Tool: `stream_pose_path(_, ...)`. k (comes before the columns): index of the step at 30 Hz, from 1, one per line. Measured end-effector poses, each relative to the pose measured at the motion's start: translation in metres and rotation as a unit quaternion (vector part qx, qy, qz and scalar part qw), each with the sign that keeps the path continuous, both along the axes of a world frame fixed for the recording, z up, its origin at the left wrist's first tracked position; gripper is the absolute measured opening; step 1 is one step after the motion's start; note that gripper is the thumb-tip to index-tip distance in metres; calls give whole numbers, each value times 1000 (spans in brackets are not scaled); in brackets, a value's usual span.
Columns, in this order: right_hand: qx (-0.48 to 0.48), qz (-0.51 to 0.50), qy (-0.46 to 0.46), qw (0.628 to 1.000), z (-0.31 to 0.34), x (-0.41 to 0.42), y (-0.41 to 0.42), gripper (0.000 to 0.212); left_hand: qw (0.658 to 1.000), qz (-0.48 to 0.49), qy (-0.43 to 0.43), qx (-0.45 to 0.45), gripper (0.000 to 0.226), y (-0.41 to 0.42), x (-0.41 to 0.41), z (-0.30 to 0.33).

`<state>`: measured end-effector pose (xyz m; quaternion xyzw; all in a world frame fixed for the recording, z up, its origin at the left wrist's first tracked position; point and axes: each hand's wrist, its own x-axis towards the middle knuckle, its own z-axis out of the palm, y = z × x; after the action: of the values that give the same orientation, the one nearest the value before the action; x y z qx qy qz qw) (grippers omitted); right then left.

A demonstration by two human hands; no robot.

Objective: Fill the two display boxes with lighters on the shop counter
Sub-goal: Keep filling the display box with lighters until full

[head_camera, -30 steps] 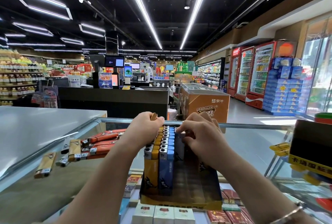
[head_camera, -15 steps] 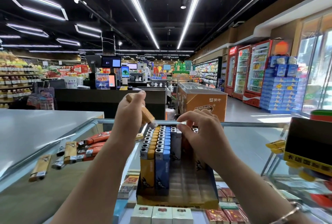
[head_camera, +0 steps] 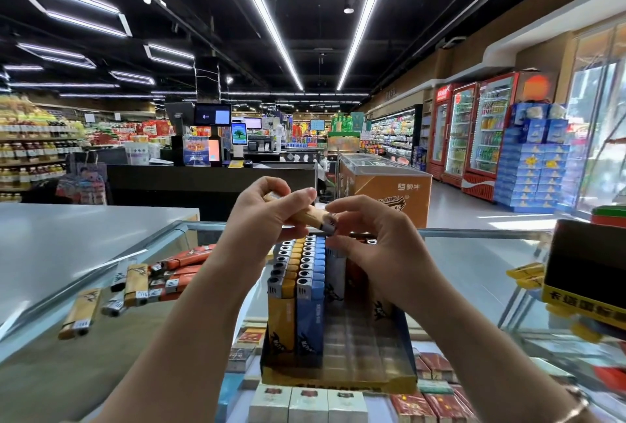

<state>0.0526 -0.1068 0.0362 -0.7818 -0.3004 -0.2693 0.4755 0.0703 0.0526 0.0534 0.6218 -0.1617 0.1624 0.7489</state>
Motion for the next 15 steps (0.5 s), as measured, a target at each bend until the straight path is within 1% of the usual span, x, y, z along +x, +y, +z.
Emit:
stream_pose_path(3, 51, 59, 13, 997, 2, -1, -1, 34, 999, -33, -1, 7, 29, 0, -1, 2)
stream_pose_path(5, 88, 84, 14, 993, 4, 0, -2, 22, 999, -42, -1, 30, 30, -1, -1, 3)
stream_pose_path(7, 119, 81, 6, 990, 6, 0, -5, 11, 996, -25, -12, 87, 34, -4, -2, 2)
stream_pose_path(10, 160, 55, -7, 986, 10, 1, -11, 6, 978, 21, -45, 202, 21, -7, 1, -2)
stream_pose_path(11, 170, 43, -11, 984, 12, 1, -14, 6, 972, 26, -44, 231, 20, -7, 2, -3)
stream_pose_path(13, 197, 23, -20, 980, 16, 2, -21, 15, 959, 10, -22, 284, 24, -6, 3, -3)
stream_pose_path(15, 217, 7, -22, 976, 20, 1, -27, 21, 933, -13, 11, 359, 31, -6, 1, -3)
